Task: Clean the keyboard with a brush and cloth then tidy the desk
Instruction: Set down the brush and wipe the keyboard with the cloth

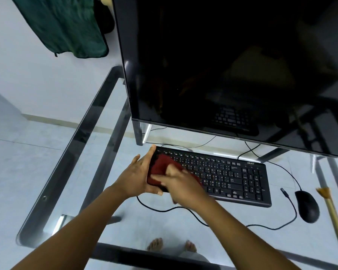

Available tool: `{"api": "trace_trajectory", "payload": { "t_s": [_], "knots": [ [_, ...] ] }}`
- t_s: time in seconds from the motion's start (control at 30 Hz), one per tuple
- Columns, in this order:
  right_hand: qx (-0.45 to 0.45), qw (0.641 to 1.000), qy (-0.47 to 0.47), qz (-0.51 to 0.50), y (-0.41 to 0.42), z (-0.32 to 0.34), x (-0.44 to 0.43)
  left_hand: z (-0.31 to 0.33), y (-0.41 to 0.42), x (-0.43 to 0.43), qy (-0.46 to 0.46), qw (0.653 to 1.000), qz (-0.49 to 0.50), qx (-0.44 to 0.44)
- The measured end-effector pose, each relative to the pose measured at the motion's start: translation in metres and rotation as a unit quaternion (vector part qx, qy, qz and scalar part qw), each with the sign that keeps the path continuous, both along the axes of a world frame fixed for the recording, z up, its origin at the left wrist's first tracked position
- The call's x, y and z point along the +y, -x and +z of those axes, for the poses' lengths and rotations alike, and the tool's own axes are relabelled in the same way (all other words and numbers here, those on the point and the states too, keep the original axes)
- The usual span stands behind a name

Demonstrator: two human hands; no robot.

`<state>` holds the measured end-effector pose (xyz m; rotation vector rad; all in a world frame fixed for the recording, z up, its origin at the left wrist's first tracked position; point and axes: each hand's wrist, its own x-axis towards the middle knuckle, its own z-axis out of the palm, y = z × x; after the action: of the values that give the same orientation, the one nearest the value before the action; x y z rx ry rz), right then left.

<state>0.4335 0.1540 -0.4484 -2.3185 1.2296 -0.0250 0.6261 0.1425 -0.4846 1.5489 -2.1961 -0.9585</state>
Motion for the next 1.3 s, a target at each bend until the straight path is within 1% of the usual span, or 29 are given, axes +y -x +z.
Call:
{"api": "trace_trajectory", "payload": {
  "t_s": [0.07, 0.1, 0.23, 0.3, 0.37, 0.43, 0.5, 0.57, 0.7, 0.8, 0.83, 0.87, 0.9, 0.93, 0.97, 1.0, 1.03, 1.07, 1.13, 1.17, 1.2, 1.23, 1.27, 1.3],
  "knots": [
    [0.012, 0.996, 0.023, -0.091, 0.021, -0.007, -0.005, 0.002, 0.002, 0.0, 0.002, 1.0, -0.001, 0.004],
    [0.022, 0.994, 0.036, -0.1, 0.023, -0.008, -0.002, 0.002, 0.002, 0.0, 0.004, 1.0, 0.003, 0.004],
    [0.015, 1.0, 0.005, -0.015, -0.007, -0.009, 0.026, -0.002, 0.0, 0.0, 0.017, 1.0, -0.003, -0.01],
    [0.013, 1.0, 0.023, 0.005, 0.003, -0.008, 0.024, -0.002, -0.002, -0.001, 0.012, 1.0, -0.012, -0.019],
    [0.018, 0.999, 0.029, 0.009, 0.032, -0.007, 0.022, -0.001, -0.002, -0.002, 0.004, 1.0, -0.012, -0.016],
    [0.027, 0.998, 0.052, -0.011, 0.062, -0.008, 0.026, 0.001, -0.001, -0.002, -0.007, 1.0, -0.014, -0.008],
    [0.033, 0.997, 0.067, -0.021, 0.073, -0.01, 0.033, 0.001, -0.002, -0.002, -0.009, 1.0, -0.015, -0.006],
    [0.031, 0.997, 0.075, -0.009, 0.061, -0.015, 0.034, 0.0, -0.001, -0.003, -0.006, 1.0, -0.017, -0.011],
    [-0.011, 0.996, 0.085, -0.009, 0.002, -0.013, 0.025, -0.003, -0.001, -0.002, 0.014, 1.0, -0.02, -0.018],
    [-0.021, 0.996, 0.083, -0.002, 0.004, -0.009, 0.015, -0.004, -0.002, -0.002, 0.009, 1.0, -0.02, -0.019],
    [-0.016, 0.997, 0.069, -0.029, 0.016, -0.011, 0.01, -0.003, -0.002, -0.002, 0.003, 1.0, -0.018, -0.016],
    [-0.017, 0.994, 0.061, -0.091, 0.028, -0.012, 0.004, -0.002, -0.002, -0.002, -0.001, 1.0, -0.015, -0.012],
    [-0.025, 0.98, 0.076, -0.181, 0.041, -0.015, -0.003, -0.001, -0.001, -0.002, -0.004, 1.0, -0.013, -0.008],
    [-0.035, 0.957, 0.09, -0.274, 0.05, -0.016, -0.007, 0.001, 0.001, -0.002, -0.008, 1.0, -0.012, -0.004],
    [-0.037, 0.938, 0.096, -0.332, 0.052, -0.02, -0.006, 0.002, 0.004, -0.003, -0.014, 1.0, -0.008, 0.005],
    [-0.034, 0.934, 0.103, -0.341, 0.047, -0.023, -0.002, 0.004, 0.006, -0.003, -0.021, 1.0, -0.001, 0.015],
    [-0.029, 0.944, 0.107, -0.31, 0.036, -0.025, 0.005, 0.005, 0.008, -0.003, -0.027, 0.999, 0.007, 0.022],
    [-0.029, 0.962, 0.1, -0.251, 0.022, -0.021, 0.012, 0.005, 0.009, -0.003, -0.029, 0.999, 0.012, 0.019],
    [-0.019, 0.995, 0.064, -0.071, 0.007, -0.015, 0.02, 0.003, 0.009, -0.002, -0.022, 1.0, 0.017, 0.003],
    [-0.019, 0.999, 0.049, 0.0, 0.008, -0.014, 0.011, 0.002, 0.009, -0.001, -0.02, 1.0, 0.018, -0.001],
    [-0.025, 0.998, 0.044, 0.028, 0.011, -0.011, -0.001, 0.002, 0.008, -0.001, -0.022, 1.0, 0.018, -0.001],
    [-0.036, 0.998, 0.046, 0.01, 0.016, -0.008, -0.015, 0.003, 0.009, -0.001, -0.025, 1.0, 0.019, 0.001],
    [-0.039, 0.996, 0.058, -0.054, 0.023, -0.007, -0.032, 0.004, 0.009, -0.002, -0.029, 0.999, 0.019, 0.006],
    [-0.051, 0.986, 0.061, -0.147, 0.028, -0.005, -0.044, 0.005, 0.01, -0.002, -0.033, 0.999, 0.021, 0.012]
  ]
}}
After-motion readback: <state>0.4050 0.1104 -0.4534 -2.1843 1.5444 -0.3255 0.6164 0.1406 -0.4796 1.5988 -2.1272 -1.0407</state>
